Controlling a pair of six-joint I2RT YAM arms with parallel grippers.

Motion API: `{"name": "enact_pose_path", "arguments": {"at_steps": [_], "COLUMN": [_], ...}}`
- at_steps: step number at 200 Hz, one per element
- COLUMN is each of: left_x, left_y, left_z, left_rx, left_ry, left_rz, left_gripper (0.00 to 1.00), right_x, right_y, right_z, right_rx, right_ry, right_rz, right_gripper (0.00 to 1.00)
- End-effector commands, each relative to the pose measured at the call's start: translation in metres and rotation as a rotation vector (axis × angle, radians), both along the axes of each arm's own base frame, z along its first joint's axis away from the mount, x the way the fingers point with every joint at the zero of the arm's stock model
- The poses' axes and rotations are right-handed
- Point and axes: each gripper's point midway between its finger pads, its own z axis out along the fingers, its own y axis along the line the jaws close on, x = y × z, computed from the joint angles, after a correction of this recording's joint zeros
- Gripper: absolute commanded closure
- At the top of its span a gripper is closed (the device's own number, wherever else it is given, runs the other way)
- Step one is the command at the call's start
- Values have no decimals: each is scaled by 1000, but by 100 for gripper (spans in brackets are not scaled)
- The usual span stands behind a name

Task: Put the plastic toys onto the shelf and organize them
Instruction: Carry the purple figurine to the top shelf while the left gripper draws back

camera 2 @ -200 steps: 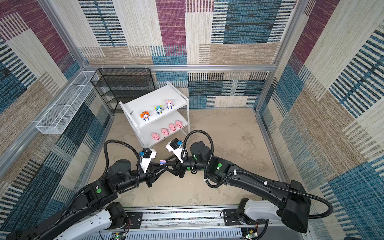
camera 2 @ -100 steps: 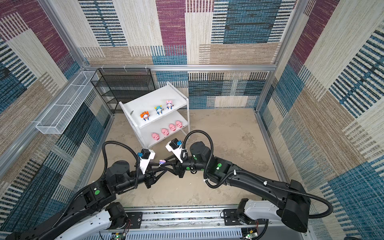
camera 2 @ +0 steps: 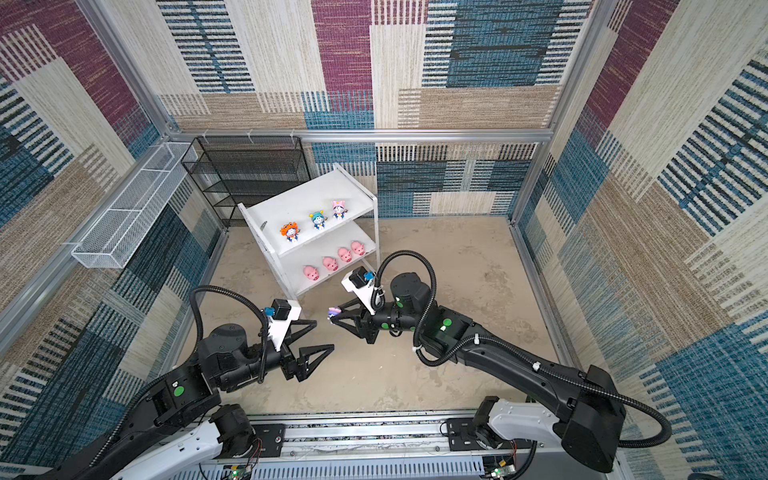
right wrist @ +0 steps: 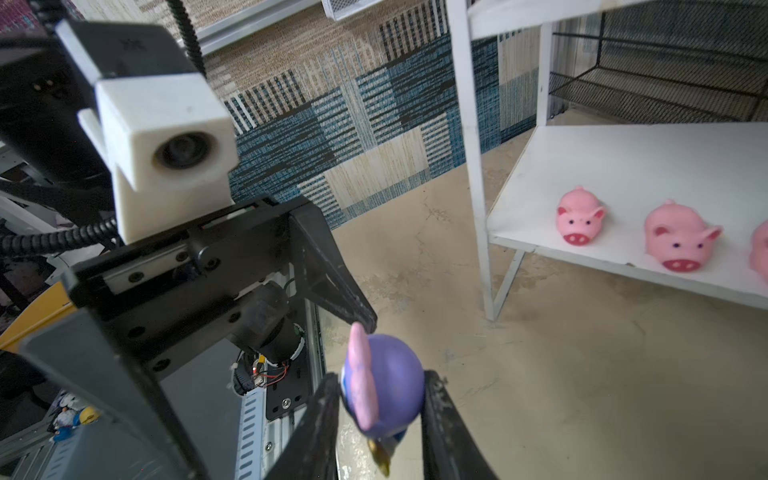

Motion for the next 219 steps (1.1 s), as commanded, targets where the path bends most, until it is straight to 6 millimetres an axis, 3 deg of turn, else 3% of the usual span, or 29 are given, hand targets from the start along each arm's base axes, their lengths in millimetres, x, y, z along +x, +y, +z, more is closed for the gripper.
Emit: {"name": "enact_pose_path", "arguments": {"at_steps": [1,58,106,176,219], "left_x": [1,4,28,50,58], "left_y": [11,37,46,34,28], "left_z": [7,45,83,104,109], "left_rx": [41,154,300,392,406], "left_ry": [-27,-130,-264,-392,-412], "left_rz": [36,107,188,197,198], "left_gripper": [1,1,1,1,1], "right_x": [2,70,133,206,229], "right_y": [-8,-40,-62,-55,-52], "right_z": [21,54,85,93,95], "right_rx": [28,20,-12,-116,-153], "right_ry": [-82,-172,-236,-288,-289], "right_rz": [80,7,-95,-203,-241], "right_gripper": [72,74,74,73,72]}}
